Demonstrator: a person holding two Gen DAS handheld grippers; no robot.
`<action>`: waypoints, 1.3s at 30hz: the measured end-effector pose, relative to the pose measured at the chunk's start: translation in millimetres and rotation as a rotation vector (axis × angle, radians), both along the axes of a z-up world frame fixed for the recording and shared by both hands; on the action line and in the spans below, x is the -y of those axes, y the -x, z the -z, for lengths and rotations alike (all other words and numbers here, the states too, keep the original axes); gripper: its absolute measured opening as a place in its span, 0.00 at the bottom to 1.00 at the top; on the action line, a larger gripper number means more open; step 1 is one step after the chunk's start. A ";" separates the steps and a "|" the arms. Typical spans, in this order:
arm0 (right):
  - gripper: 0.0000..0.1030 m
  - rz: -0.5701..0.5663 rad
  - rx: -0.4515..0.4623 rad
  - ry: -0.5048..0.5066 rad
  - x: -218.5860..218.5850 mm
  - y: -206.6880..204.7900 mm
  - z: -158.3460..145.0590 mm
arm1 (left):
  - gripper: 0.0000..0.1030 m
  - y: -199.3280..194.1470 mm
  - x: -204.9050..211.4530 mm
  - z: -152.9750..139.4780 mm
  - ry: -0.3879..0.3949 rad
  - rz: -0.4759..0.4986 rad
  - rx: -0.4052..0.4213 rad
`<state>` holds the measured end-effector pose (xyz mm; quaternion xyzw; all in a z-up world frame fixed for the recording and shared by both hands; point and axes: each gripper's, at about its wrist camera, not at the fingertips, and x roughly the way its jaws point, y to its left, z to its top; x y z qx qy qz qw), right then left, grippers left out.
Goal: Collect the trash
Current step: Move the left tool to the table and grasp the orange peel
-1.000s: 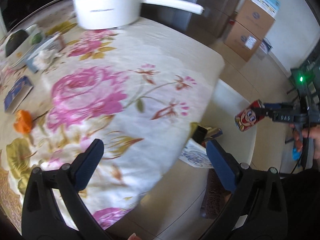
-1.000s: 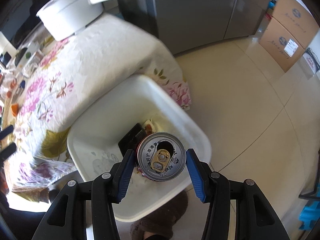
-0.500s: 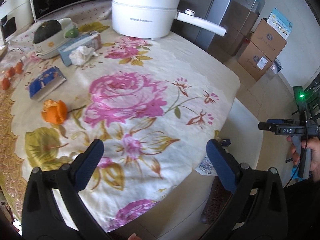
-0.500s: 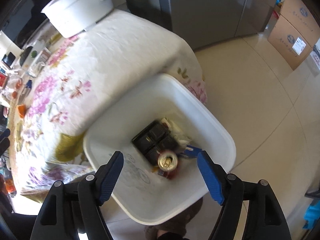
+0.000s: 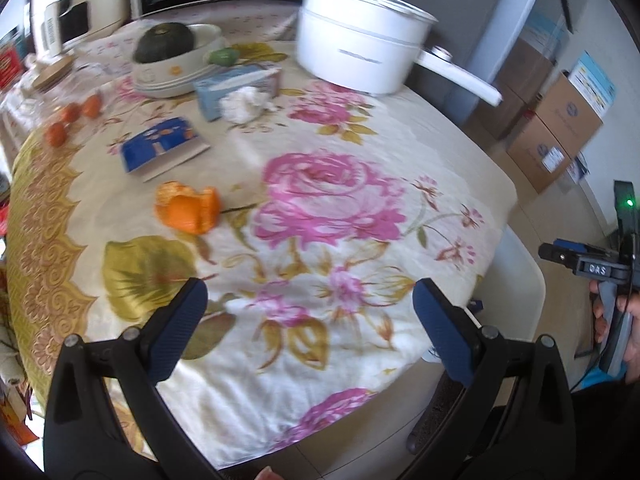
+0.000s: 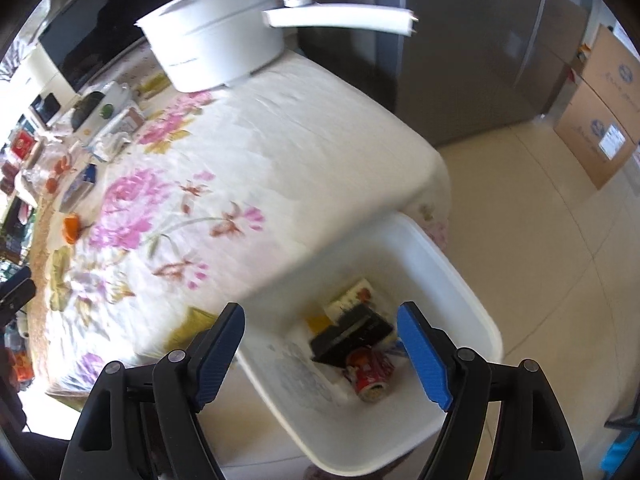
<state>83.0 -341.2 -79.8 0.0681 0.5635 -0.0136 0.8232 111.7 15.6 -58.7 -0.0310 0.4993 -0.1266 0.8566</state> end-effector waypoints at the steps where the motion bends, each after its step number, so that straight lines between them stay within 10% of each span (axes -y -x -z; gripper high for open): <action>1: 0.78 -0.006 0.009 0.002 -4.5 -2.5 -2.6 | 0.99 -1.4 -5.1 0.0 0.000 -0.012 -0.002; 20: 0.84 -0.087 0.088 0.027 -84.3 -46.6 -14.8 | 0.99 -19.1 -101.5 33.6 -0.062 -0.192 -0.061; 31: 0.85 -0.109 0.066 0.048 -102.3 -63.2 -2.6 | 0.98 -63.8 -68.5 65.1 -0.116 -0.110 -0.064; 39: 0.85 -0.068 0.050 0.035 -90.3 -68.0 1.8 | 0.80 -92.2 -61.1 74.9 -0.053 -0.184 -0.078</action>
